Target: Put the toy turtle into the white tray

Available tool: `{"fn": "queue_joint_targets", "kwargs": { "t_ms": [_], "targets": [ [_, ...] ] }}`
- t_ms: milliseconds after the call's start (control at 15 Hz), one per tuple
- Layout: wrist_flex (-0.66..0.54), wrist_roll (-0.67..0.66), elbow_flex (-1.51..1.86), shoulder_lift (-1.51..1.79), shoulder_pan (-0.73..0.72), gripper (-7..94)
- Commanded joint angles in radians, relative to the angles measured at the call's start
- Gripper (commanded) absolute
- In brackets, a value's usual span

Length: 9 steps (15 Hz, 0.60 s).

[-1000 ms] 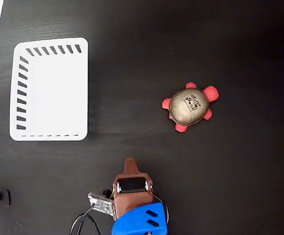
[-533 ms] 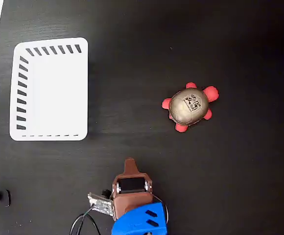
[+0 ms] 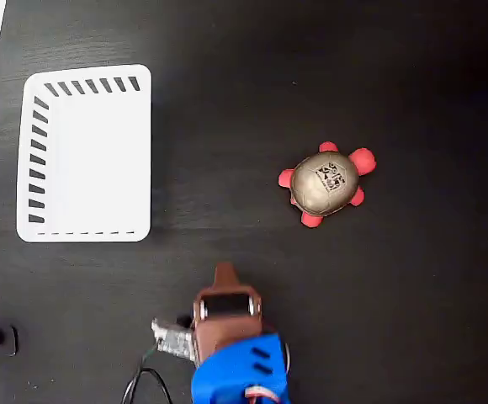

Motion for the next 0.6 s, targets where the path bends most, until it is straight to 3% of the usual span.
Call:
{"fn": "queue_joint_targets", "kwargs": {
  "t_ms": [0,267,533],
  "targets": [
    [0.006,-0.126,-0.288,-0.276,0.077,0],
    [0.143,-0.368,-0.690,-0.635,0.245,0],
    [0.229,-0.551,-0.939,-0.871,0.327,0]
  ]
}}
